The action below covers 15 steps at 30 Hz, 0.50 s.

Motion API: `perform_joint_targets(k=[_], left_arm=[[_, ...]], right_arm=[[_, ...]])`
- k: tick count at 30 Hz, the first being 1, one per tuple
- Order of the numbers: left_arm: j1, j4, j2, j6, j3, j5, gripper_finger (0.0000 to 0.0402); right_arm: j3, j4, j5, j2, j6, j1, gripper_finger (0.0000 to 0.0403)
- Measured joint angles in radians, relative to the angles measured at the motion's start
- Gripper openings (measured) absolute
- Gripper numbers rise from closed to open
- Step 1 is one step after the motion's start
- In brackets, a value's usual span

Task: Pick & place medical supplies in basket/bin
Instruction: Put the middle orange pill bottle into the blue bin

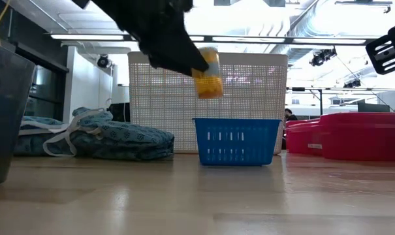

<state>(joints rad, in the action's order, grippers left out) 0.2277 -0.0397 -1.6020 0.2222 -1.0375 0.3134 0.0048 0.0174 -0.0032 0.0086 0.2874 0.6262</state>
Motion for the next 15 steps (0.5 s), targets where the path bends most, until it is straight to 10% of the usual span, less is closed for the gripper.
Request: perform_joint_targets(k=[15], left_arm=[[-0.105,0.095,-0.098,0.019,-0.006,-0.1,0.0175]], right_arm=[[0.0,0.0,0.0,0.003,0.0,0.0,0.0226]])
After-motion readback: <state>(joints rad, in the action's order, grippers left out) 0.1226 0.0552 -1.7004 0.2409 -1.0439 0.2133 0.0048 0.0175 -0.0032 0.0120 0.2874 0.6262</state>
